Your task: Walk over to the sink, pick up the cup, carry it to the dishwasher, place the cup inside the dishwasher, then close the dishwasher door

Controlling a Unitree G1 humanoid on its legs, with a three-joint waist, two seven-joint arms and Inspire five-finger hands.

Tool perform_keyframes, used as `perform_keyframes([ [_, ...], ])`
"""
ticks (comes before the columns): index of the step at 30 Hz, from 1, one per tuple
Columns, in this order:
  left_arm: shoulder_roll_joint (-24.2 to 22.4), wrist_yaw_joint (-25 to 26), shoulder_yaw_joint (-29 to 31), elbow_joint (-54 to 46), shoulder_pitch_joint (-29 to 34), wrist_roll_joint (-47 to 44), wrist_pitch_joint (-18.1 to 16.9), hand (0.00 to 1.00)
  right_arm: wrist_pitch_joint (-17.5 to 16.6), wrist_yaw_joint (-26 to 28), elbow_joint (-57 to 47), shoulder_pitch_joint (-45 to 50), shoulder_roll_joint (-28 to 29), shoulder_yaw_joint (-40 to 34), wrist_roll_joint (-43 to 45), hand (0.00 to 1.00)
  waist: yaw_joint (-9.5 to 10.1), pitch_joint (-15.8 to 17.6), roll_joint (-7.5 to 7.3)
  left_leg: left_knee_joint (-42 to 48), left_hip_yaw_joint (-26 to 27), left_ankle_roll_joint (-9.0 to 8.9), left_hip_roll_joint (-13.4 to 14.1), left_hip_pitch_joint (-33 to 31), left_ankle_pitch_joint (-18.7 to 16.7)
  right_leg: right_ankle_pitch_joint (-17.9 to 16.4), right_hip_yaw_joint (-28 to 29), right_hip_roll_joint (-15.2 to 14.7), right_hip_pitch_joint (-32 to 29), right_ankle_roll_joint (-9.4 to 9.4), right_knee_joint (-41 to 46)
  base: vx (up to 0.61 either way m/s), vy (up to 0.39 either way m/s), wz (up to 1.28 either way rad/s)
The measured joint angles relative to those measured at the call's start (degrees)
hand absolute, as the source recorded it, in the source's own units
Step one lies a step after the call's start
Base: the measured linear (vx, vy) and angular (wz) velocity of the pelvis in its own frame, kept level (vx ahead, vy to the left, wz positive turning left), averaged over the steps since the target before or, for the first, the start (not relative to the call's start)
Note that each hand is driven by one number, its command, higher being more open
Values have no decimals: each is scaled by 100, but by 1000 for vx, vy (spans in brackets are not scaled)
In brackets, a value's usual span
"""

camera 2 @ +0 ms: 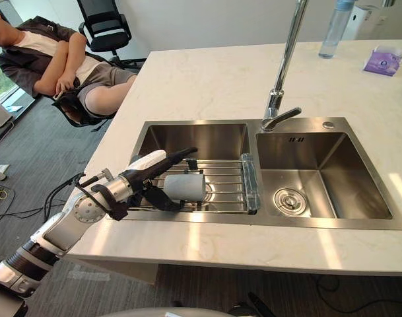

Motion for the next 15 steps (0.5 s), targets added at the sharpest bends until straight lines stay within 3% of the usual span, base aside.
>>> perform_keyframes([
  [15,0,12,-280,241,-310,1,258,100,34,-15,-50,31,-7,9,57,100,-93,-5,8,0,57,2,-8,9,-1,25,53,-11,-25,2,-1,-5,0,-1],
])
